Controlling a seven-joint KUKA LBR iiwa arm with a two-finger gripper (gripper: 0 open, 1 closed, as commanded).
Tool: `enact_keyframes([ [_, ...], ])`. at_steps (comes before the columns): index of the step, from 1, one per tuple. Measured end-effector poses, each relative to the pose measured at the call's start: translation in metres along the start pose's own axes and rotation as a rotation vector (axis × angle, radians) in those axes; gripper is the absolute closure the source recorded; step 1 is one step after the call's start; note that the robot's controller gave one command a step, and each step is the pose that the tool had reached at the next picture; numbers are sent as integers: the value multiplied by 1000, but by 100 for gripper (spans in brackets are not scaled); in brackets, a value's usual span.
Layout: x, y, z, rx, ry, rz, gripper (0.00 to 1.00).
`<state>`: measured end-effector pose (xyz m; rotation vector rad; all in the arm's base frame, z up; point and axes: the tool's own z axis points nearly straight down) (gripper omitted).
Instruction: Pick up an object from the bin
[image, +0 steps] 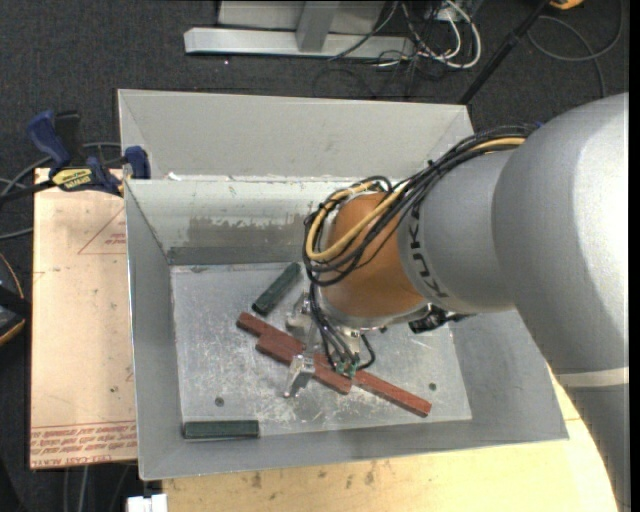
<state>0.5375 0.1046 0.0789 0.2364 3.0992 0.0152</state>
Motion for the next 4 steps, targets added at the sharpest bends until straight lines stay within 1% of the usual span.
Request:
enact_keyframes([
  [1, 10, -1, 1, 10, 30, -20, 0],
  [2, -5, 1, -4, 6, 17, 1, 100],
  [4, -5, 1, -4, 7, 20, 1, 100],
])
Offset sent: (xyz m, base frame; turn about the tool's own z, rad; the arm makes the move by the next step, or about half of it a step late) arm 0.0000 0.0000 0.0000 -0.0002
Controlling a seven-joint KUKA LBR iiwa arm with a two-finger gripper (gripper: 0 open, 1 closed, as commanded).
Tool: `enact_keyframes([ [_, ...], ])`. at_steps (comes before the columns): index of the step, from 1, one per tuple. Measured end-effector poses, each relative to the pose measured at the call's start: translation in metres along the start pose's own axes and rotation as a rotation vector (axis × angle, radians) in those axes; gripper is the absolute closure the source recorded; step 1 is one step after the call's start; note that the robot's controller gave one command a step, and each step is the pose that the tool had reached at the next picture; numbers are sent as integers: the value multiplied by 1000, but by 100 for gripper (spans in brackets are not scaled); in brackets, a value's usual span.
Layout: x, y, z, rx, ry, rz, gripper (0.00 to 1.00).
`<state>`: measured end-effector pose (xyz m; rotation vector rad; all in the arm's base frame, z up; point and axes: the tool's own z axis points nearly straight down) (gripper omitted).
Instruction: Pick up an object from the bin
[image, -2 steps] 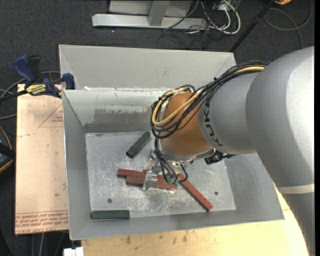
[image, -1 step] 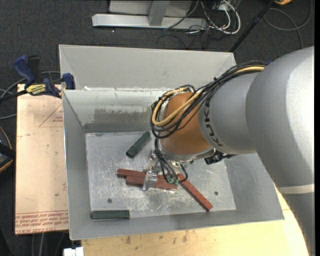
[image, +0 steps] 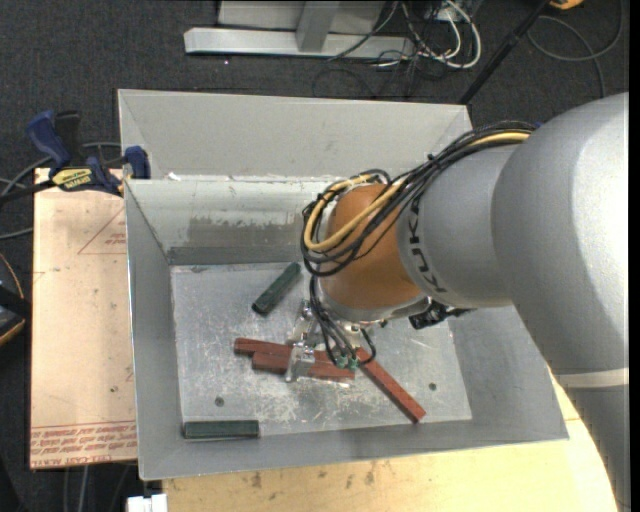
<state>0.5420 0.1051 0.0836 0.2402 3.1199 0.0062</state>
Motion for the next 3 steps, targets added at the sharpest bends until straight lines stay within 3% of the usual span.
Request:
enact_keyframes([
  [1, 4, -1, -6, 5, 16, -1, 100],
  [2, 5, -1, -27, 6, 20, -1, 100],
  [3, 2, 0, -46, 4, 13, -1, 100],
])
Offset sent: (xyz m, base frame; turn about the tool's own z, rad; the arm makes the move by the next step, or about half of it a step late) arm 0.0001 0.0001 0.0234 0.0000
